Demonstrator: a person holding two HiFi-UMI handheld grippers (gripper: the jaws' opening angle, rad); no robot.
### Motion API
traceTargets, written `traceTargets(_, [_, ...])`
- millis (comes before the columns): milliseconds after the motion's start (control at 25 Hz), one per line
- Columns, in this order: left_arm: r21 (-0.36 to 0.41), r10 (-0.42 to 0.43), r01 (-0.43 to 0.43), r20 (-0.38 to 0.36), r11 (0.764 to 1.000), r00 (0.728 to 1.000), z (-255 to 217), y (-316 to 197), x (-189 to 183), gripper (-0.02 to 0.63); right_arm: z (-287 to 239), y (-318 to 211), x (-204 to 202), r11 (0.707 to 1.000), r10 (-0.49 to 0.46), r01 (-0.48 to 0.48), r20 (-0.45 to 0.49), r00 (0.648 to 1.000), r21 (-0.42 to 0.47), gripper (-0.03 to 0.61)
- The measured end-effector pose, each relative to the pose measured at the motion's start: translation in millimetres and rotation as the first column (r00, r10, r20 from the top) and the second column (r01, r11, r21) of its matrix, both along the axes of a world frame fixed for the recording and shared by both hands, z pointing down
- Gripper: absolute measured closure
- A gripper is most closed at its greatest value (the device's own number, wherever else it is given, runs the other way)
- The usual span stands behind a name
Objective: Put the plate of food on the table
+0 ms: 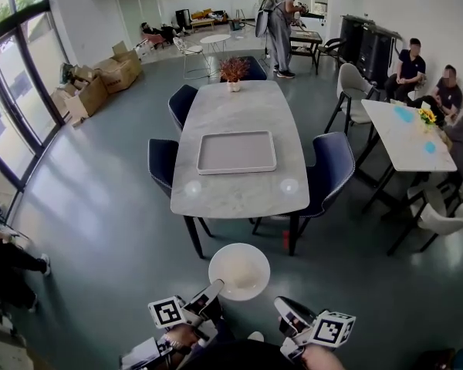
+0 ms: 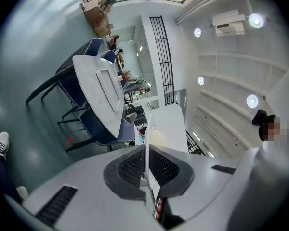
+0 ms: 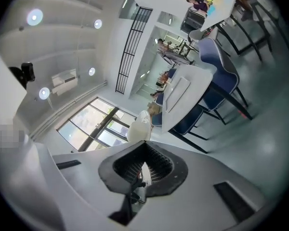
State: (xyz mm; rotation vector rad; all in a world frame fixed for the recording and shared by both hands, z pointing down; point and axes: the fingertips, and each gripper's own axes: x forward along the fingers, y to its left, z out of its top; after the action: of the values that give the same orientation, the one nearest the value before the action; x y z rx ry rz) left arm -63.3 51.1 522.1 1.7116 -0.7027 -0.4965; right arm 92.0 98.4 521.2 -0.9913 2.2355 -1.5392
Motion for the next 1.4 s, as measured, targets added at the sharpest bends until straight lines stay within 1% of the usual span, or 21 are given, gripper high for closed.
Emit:
traceTargets(80, [0.014, 0.013, -0.013, 0.018, 1.0, 1.0, 0.6, -9.8, -1.2, 0.598, -1.6, -2.4, -5.3, 1.0, -0.018, 0.019, -0.032, 0.999, 0.013, 0.569])
traceTargets(160, [0.02, 0.026, -0.027, 0.031, 0.999, 0.999, 1.9, -22.5, -2.9, 0.599, -0.6, -9.0, -11.3, 0.999, -0.029, 0.03, -0.038, 0.999, 0.021, 0.569])
traceTargets(240, [0.011, 0.039, -0.039, 0.029, 0.999, 0.999, 4.7, -36.1, -4.1, 0.598, 2.6, -21.0, -15.0, 0.999, -0.023, 0.024, -0.026, 0.999, 0.028, 0.569])
traceTargets(320, [0.007, 0.059, -0.059, 0.035, 0.998, 0.998, 9.8, -48.9, -6.9, 0.598, 0.2, -35.8, -17.8, 0.999, -0.014, 0.016, -0.048, 0.999, 0.039, 0.569])
traceTargets(400, [0.022, 0.089, -0.091, 0.073, 0.996, 0.993, 16.7, -65.6, -13.2, 0.598, -2.2, -52.5, -24.0, 0.999, -0.007, 0.01, -0.063, 0.998, 0.044, 0.569])
traceTargets(480, [0.042, 0.117, -0.122, 0.108, 0.992, 0.987, 22.1, -88.2, -19.5, 0.598, -0.9, -70.9, -35.1, 1.0, 0.0, 0.001, -0.023, 1.0, 0.02, 0.569])
traceTargets(560, [0.063, 0.144, -0.152, 0.118, 0.986, 0.983, 24.4, -113.2, -24.2, 0.597, -1.0, -92.5, -46.0, 1.0, 0.011, -0.011, 0.006, 1.0, 0.002, 0.569])
traceTargets(720, [0.087, 0.2, -0.209, 0.107, 0.974, 0.974, 27.3, -154.2, -37.5, 0.595, -4.7, -133.6, -64.4, 0.999, 0.033, -0.033, 0.005, 0.999, -0.002, 0.569])
traceTargets(800, [0.082, 0.222, -0.231, 0.105, 0.97, 0.969, 33.7, -172.7, -48.4, 0.595, -9.6, -152.2, -74.7, 0.999, 0.048, -0.048, 0.016, 0.999, -0.003, 0.569])
traceTargets(920, [0.07, 0.243, -0.251, 0.105, 0.965, 0.964, 45.6, -202.2, -69.8, 0.595, -5.4, -174.0, -88.6, 0.997, 0.071, -0.071, 0.005, 0.997, -0.013, 0.569])
traceTargets(1040, [0.053, 0.244, -0.249, 0.08, 0.967, 0.966, 53.5, -231.4, -91.4, 0.595, -9.3, -190.8, -104.8, 0.997, 0.081, -0.081, -0.004, 0.997, -0.018, 0.569])
traceTargets(1200, [0.025, 0.232, -0.233, 0.045, 0.972, 0.972, 68.1, -269.8, -119.8, 0.595, -8.9, -210.7, -112.7, 0.993, 0.116, -0.117, -0.035, 0.993, -0.022, 0.569])
traceTargets(1280, [0.016, 0.226, -0.227, 0.037, 0.974, 0.973, 76.3, -288.4, -130.9, 0.595, -6.8, -218.6, -115.7, 0.991, 0.132, -0.133, -0.03, 0.991, -0.03, 0.569])
traceTargets(1400, [0.018, 0.231, -0.232, 0.044, 0.972, 0.972, 86.5, -312.3, -147.0, 0.594, -2.1, -226.2, -119.6, 0.988, 0.147, -0.148, -0.04, 0.988, -0.038, 0.569])
